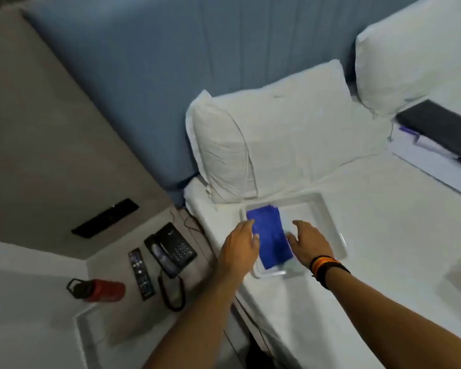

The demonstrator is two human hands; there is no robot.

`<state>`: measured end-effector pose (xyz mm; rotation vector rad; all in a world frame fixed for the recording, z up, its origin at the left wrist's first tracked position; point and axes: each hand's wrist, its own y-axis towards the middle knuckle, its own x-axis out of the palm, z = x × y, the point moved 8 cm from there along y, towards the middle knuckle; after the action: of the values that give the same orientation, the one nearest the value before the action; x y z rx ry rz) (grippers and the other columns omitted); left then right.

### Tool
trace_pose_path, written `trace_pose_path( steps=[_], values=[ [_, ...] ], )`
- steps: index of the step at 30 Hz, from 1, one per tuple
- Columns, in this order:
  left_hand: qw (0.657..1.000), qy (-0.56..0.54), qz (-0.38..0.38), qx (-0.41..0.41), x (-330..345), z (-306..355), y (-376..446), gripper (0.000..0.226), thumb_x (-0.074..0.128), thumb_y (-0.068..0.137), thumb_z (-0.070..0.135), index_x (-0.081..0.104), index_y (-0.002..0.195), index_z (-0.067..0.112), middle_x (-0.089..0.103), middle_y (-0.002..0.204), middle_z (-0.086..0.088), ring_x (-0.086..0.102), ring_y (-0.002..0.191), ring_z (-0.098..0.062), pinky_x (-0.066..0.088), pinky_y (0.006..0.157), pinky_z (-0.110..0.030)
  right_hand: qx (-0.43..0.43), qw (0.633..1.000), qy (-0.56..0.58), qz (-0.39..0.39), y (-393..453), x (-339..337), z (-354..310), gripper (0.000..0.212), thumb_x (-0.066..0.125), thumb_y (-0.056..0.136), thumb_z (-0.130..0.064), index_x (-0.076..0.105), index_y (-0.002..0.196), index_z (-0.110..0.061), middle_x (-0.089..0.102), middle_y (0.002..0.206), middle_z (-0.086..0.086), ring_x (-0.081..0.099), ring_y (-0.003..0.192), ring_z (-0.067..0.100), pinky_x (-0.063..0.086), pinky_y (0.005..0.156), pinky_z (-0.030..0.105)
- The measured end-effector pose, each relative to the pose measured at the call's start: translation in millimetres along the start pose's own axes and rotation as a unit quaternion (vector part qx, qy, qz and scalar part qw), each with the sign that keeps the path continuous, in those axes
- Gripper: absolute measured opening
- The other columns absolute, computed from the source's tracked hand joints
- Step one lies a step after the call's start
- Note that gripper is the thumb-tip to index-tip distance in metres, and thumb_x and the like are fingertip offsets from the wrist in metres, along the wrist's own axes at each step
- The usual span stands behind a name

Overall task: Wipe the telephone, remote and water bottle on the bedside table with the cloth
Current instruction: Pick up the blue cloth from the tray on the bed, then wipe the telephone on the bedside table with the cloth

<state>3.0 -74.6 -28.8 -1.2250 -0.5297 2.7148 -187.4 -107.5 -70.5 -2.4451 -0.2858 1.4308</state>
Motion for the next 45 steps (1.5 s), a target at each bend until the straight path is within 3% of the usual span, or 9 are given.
trace_pose_path(
  steps=[4,8,14,19,24,30,36,42,45],
  values=[
    [0.971,-0.123,-0.037,-0.203,72,-22,24,0.043,0.052,0.106,0.017,0.053,0.147,0.007,0.059,0.150,-0.014,0.062,0.126,-0.030,0.051,0.109,-0.037,0.067,0.996,0.054,-0.040,22,34,39,0.043,0.053,0.094,-0.038,0.058,0.129,-0.013,0.062,0.129,0.009,0.061,0.111,0.027,0.047,0.096,0.036],
    [0.936,-0.163,-0.073,-0.303,127,-37,31,0.034,0.050,0.100,0.013,0.057,0.133,0.003,0.065,0.135,-0.016,0.067,0.114,-0.034,0.058,0.095,-0.040,0.119,0.977,0.173,-0.029,54,56,45,0.045,0.056,0.091,-0.038,0.058,0.129,-0.013,0.065,0.126,0.010,0.061,0.111,0.027,0.049,0.097,0.041],
    [0.954,-0.036,0.046,-0.294,136,-46,56,0.035,0.061,0.102,0.021,0.058,0.134,0.006,0.066,0.133,-0.010,0.069,0.116,-0.030,0.059,0.089,-0.039,0.130,0.965,0.223,-0.042,111,84,36,0.050,0.069,0.083,-0.039,0.057,0.125,-0.014,0.065,0.100,0.004,0.062,0.093,0.024,0.052,0.086,0.038],
    [0.937,-0.106,0.016,-0.333,138,-49,47,0.028,0.064,0.097,0.027,0.068,0.118,0.009,0.073,0.120,-0.011,0.070,0.106,-0.030,0.057,0.083,-0.041,0.150,0.951,0.264,-0.063,119,90,34,0.019,0.073,0.069,-0.027,0.061,0.067,-0.013,0.062,0.066,0.006,0.056,0.064,0.022,0.046,0.056,0.031],
    [0.929,-0.226,0.089,-0.279,85,-53,6,0.022,0.063,0.092,0.038,0.063,0.085,0.017,0.067,0.086,0.003,0.057,0.066,-0.010,0.042,0.056,-0.025,0.116,0.895,0.424,-0.082,93,62,-11,0.021,0.066,0.081,-0.026,0.066,0.089,-0.007,0.068,0.079,0.008,0.060,0.073,0.023,0.050,0.066,0.034],
    [0.890,-0.325,0.192,-0.256,20,-131,-39,0.019,0.066,0.096,0.042,0.061,0.086,0.026,0.064,0.080,0.004,0.063,0.075,-0.015,0.051,0.066,-0.031,0.026,0.883,0.443,-0.151,77,93,-125,0.020,0.060,0.089,-0.018,0.067,0.107,-0.016,0.075,0.098,0.005,0.071,0.087,0.021,0.056,0.075,0.036],
    [0.833,-0.392,0.247,-0.302,3,-239,-61,0.010,0.071,0.090,0.044,0.065,0.084,0.037,0.072,0.082,0.004,0.072,0.082,-0.022,0.062,0.081,-0.057,0.019,0.898,0.379,-0.224,64,200,-204,0.011,0.053,0.097,-0.017,0.060,0.104,-0.022,0.070,0.104,0.006,0.067,0.091,0.022,0.056,0.076,0.034],
    [0.791,-0.465,0.275,-0.287,-12,-331,-45,0.020,0.072,0.097,0.017,0.070,0.095,0.036,0.077,0.096,0.006,0.074,0.091,-0.011,0.063,0.089,-0.044,-0.032,0.909,0.333,-0.249,81,279,-283,0.008,0.053,0.098,-0.017,0.061,0.099,-0.020,0.069,0.093,-0.003,0.066,0.084,0.017,0.055,0.072,0.029],
    [0.799,-0.476,0.249,-0.270,-21,-372,-25,0.017,0.067,0.101,0.014,0.073,0.111,0.026,0.077,0.107,0.003,0.073,0.099,-0.009,0.059,0.094,-0.031,-0.075,0.922,0.290,-0.244,102,314,-321,0.014,0.055,0.097,-0.021,0.061,0.104,-0.011,0.070,0.101,0.005,0.067,0.091,0.023,0.056,0.080,0.037]
  ],
)
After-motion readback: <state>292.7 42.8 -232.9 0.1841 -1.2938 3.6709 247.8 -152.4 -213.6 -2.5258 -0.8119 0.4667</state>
